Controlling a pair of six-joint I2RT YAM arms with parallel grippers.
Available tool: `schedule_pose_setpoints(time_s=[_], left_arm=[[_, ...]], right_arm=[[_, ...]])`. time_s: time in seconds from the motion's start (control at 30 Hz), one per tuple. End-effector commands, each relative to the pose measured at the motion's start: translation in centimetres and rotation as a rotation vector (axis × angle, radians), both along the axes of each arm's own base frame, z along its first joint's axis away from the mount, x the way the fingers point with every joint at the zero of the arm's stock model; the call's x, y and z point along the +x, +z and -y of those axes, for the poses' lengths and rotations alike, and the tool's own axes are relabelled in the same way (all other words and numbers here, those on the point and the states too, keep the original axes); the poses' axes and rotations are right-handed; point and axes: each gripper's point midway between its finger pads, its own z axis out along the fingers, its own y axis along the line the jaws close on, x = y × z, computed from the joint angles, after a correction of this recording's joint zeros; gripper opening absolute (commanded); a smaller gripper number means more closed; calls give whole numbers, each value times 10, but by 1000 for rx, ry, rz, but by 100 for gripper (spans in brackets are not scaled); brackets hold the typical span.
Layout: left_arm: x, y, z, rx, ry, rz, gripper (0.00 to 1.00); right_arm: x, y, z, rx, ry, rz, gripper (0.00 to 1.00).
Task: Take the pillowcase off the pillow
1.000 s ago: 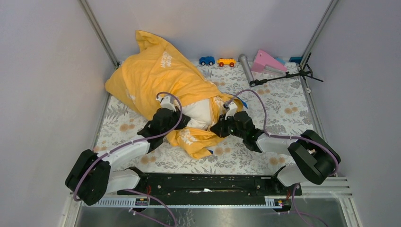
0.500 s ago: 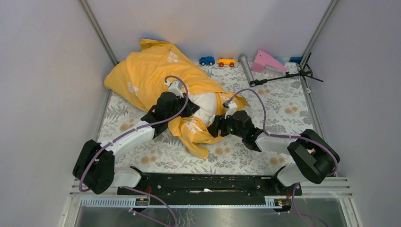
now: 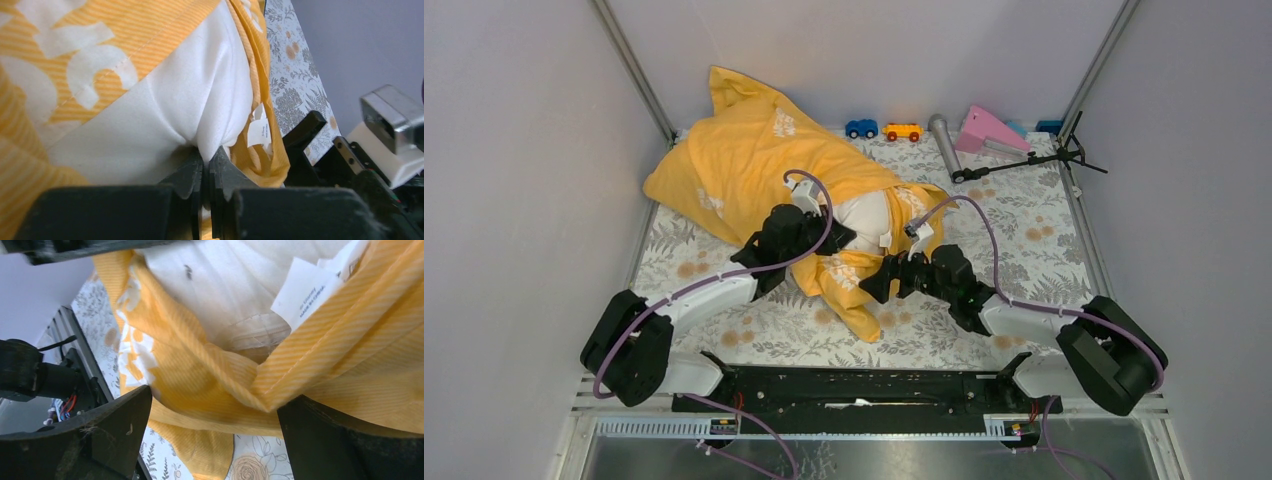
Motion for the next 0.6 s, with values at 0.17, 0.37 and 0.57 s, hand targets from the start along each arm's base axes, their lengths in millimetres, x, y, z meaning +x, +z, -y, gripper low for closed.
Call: schedule_pose_setpoints(time_s=[0.17,0.37,0.57], left_arm=[[14,45,12,-94,26,147,0],[57,118,-22,-163,174,178,0],[58,200,-39,-251,209,269,0]], right_arm=[[7,-25,-12,-90,16,-78,92],[6,-37,-17,-140,44,-91,42],[13,-52,-9,-204,-12,-129,0]])
